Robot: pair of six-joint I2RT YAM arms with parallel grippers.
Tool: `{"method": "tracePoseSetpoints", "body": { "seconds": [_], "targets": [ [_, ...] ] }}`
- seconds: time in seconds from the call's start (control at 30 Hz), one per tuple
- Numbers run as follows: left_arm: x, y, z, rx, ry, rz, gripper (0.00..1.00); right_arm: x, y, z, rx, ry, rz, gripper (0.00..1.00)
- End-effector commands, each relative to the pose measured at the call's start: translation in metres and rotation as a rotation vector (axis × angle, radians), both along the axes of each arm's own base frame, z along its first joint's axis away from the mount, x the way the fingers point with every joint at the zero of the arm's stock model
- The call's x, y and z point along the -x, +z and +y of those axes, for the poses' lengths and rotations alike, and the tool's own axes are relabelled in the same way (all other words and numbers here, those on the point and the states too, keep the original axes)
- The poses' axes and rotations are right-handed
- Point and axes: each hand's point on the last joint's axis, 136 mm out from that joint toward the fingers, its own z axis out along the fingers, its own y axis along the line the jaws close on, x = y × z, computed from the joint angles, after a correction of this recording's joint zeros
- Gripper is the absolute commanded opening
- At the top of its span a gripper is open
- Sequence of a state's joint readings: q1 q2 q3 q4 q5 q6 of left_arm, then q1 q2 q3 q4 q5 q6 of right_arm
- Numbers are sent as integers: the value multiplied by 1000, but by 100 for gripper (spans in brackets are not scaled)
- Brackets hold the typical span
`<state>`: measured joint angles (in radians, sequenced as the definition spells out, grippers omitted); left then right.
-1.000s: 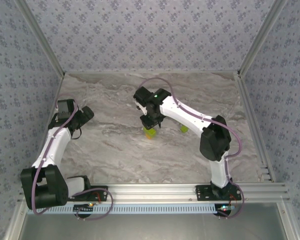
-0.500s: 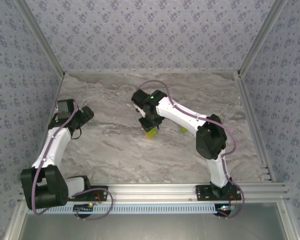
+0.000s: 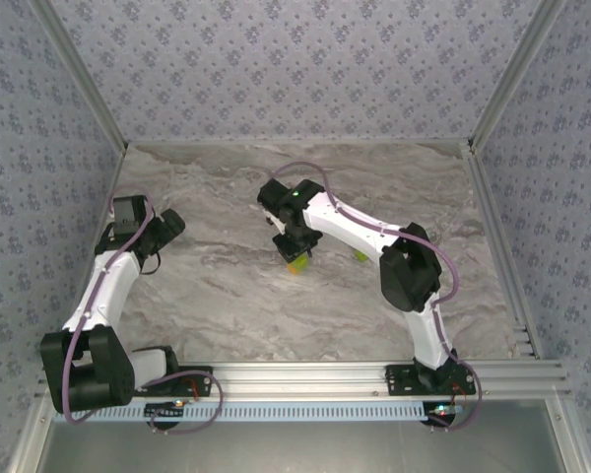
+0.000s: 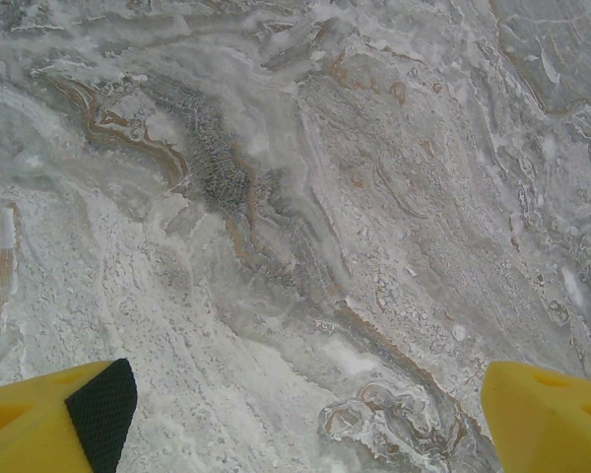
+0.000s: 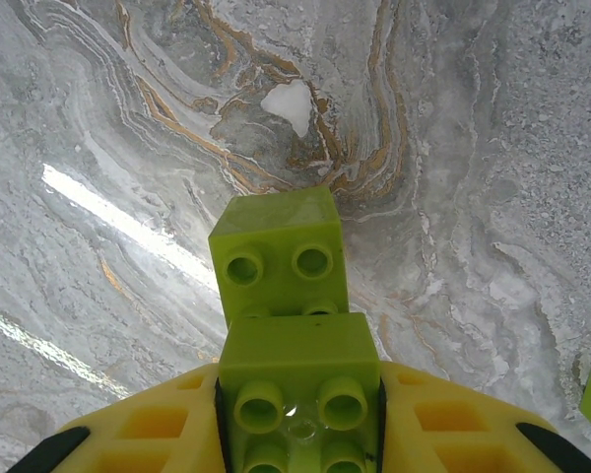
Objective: Assemble a carrot with lego
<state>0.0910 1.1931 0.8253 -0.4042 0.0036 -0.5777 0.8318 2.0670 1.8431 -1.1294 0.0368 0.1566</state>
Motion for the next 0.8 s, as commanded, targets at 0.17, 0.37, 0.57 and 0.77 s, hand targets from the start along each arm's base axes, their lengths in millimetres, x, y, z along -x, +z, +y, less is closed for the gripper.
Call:
{"method": "tracePoseSetpoints", "body": {
  "seconds": [0.17,0.37,0.57,0.77],
  "targets": [
    [-2,5,0,3,2,-16,92,3,-8,4,-12,27,38,36],
    [-2,5,1,3,3,-16,92,4,-16,4,-17,28,60,36],
    [-2,6,0,2,2,-17,92,6,-23,-4,1,33,75,36],
    [-2,4,0,3,3,-15,92,8,-26,-14,9,48,96,36]
  ]
}}
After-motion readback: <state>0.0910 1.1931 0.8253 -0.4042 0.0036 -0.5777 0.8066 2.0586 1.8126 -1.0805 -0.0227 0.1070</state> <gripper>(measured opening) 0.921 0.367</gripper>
